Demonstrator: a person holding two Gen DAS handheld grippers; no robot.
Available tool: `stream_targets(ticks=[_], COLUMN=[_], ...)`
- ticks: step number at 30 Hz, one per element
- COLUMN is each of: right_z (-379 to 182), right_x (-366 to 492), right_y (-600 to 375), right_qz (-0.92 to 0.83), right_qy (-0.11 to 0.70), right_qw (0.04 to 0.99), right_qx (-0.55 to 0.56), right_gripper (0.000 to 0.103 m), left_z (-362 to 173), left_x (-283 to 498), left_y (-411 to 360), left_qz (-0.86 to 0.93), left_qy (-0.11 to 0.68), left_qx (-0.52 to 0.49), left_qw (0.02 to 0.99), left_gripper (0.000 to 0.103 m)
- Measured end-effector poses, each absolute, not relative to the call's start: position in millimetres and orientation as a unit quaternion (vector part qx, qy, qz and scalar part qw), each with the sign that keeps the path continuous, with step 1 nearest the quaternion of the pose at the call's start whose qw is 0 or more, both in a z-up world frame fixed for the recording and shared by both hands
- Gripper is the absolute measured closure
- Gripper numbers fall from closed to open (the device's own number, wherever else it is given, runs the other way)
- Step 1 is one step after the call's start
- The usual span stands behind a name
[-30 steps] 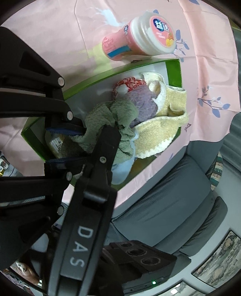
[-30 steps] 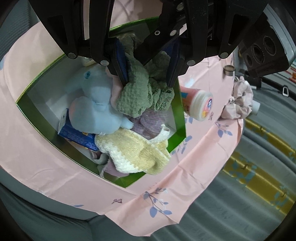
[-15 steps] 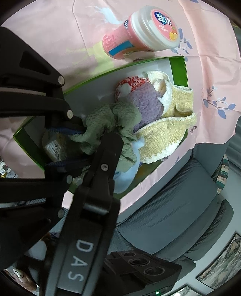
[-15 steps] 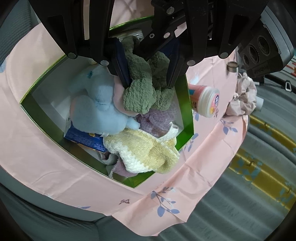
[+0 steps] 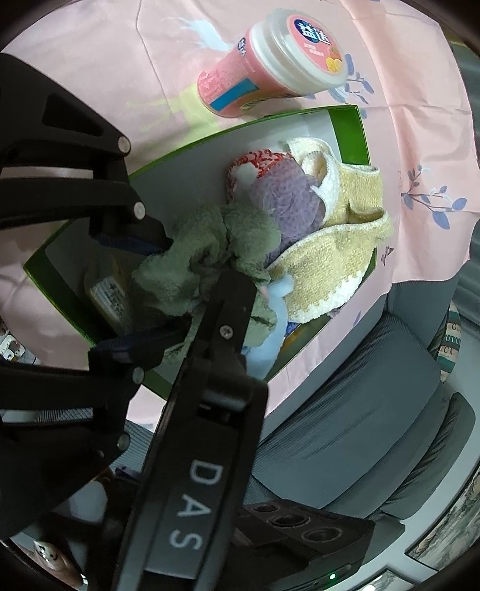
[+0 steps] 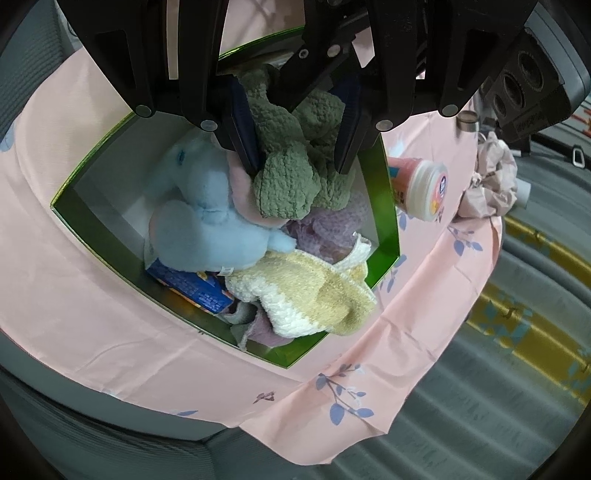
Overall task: Organize soft objects
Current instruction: 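Lower the green knit cloth into the box and open the right tool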
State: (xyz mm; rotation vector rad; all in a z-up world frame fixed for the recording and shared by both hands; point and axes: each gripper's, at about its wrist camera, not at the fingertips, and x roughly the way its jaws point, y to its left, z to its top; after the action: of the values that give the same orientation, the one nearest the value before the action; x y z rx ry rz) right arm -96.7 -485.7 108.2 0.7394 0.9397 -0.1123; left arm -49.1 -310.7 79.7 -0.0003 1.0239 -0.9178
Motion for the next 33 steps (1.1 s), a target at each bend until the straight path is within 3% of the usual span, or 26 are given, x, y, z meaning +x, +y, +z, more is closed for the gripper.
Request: stream_targets(ticks=[13,21,33], right_z=[106.2,106.4,108.2], right_x=[-99.6,-100.7,-102.0], right_y=[-491.9,-493.1,-494.4], right_qz=[-0.052,-0.052,-0.06], right_qy=[0.435,0.435,0.438], right_qw=[0.822,0.822,0.825], right_qx=[0.363,0.362,0.353], right_gripper=[0.059,0.059,0.059], left_z=[81.2,85.0,88.1], left_x=[-47.3,-42.6,-45.7], left_y=[-316.0,-313.2,-308.4], left_qz=[-0.423,-0.407,-0.406], left_qy=[0.481,0.479,0.473], left_qx=[0.005,0.003,0.006], left_qw=[0.768,0.778,0.782], left_gripper=[0.053,0.035,0.033])
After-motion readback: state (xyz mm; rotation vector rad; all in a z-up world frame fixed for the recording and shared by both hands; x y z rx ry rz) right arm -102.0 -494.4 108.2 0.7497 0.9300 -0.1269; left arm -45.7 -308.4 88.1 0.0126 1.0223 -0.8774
